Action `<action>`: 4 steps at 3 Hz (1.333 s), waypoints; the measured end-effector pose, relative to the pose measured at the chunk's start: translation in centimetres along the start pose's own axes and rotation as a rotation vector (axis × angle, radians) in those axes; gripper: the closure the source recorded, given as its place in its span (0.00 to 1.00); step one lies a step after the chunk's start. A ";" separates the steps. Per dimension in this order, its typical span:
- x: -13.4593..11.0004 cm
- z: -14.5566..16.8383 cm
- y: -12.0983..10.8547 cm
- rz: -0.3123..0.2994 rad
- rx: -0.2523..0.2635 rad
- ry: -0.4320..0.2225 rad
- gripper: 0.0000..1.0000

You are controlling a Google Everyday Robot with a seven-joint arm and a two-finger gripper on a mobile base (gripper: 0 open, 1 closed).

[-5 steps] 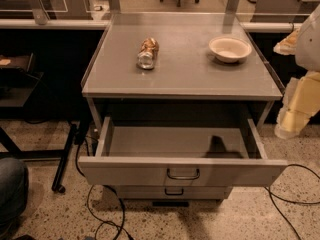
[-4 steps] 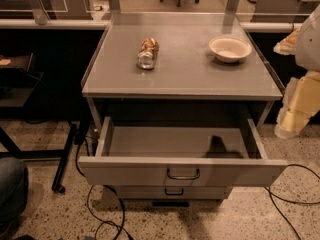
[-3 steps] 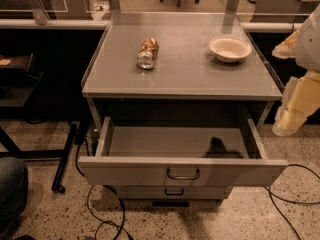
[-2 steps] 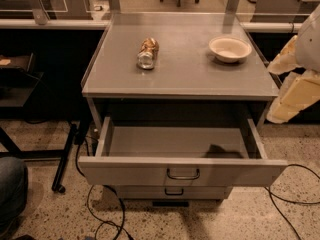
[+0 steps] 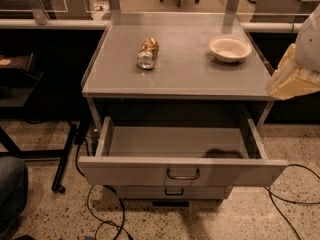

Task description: Close top drawer

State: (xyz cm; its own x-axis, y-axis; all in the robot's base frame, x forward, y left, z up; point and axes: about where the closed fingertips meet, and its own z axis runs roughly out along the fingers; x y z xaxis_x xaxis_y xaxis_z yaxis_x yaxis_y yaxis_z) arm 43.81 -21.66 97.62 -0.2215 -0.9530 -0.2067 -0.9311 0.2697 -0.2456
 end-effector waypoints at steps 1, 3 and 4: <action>0.0 0.0 0.0 0.000 0.000 0.000 1.00; 2.7 5.9 4.3 -0.047 -0.081 0.069 1.00; 4.4 10.6 6.6 -0.065 -0.142 0.098 1.00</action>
Offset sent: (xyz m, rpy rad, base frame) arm -0.0462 -0.0090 -0.0934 -0.0664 0.1449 0.0605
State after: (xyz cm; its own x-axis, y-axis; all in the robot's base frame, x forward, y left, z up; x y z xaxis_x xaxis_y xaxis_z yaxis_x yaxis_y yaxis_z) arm 39.78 -22.57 85.05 -0.1799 -0.9786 -0.0999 -0.9745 0.1912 -0.1177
